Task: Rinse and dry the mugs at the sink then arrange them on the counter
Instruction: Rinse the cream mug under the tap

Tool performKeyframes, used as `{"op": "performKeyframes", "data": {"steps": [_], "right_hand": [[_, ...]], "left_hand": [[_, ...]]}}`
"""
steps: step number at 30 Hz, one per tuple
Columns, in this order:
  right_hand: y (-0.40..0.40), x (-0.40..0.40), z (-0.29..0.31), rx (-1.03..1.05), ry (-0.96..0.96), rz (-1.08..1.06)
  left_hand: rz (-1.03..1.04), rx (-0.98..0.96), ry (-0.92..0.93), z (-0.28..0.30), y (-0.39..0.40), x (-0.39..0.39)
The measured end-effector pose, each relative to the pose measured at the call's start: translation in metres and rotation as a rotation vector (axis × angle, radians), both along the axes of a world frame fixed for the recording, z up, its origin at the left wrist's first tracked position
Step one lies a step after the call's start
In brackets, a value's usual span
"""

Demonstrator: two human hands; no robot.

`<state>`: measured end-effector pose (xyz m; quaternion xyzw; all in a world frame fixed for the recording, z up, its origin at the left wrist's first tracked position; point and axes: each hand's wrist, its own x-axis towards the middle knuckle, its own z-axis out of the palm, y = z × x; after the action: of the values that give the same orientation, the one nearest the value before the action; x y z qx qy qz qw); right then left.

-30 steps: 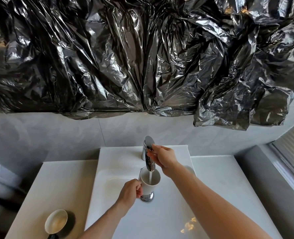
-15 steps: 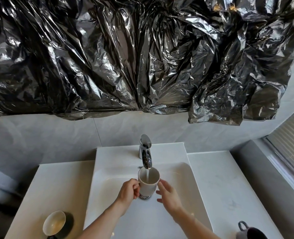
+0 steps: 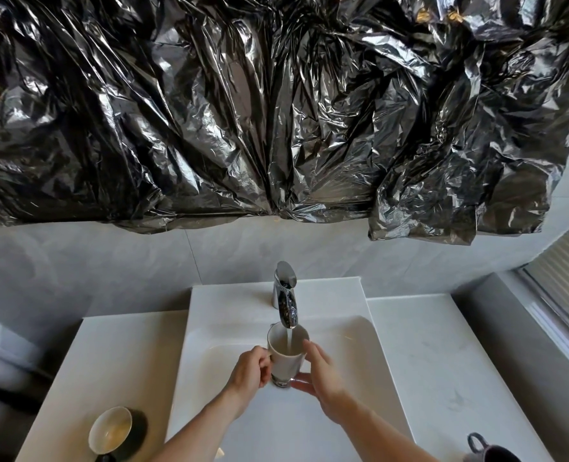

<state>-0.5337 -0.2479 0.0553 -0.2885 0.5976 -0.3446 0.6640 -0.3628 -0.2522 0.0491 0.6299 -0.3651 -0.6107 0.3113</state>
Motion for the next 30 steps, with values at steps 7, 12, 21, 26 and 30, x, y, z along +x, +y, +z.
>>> {"op": "performKeyframes", "data": {"steps": [7, 12, 21, 26, 30], "right_hand": [[0.0, 0.002, -0.007, -0.038, 0.064, -0.012], [-0.001, 0.003, -0.01, -0.031, 0.047, 0.018], [-0.008, -0.002, -0.009, 0.012, -0.03, 0.008], [-0.006, -0.003, -0.009, 0.023, -0.037, 0.038], [-0.005, -0.001, -0.005, 0.013, -0.018, 0.072]], "left_hand": [[-0.142, -0.06, -0.239, 0.004, -0.003, -0.001], [-0.133, -0.074, -0.329, 0.009, -0.004, -0.003], [-0.123, -0.062, -0.348, 0.007, -0.004, -0.009], [-0.122, -0.071, -0.334, 0.008, -0.001, -0.011], [-0.109, -0.075, -0.351, 0.01, 0.001, -0.011]]}}
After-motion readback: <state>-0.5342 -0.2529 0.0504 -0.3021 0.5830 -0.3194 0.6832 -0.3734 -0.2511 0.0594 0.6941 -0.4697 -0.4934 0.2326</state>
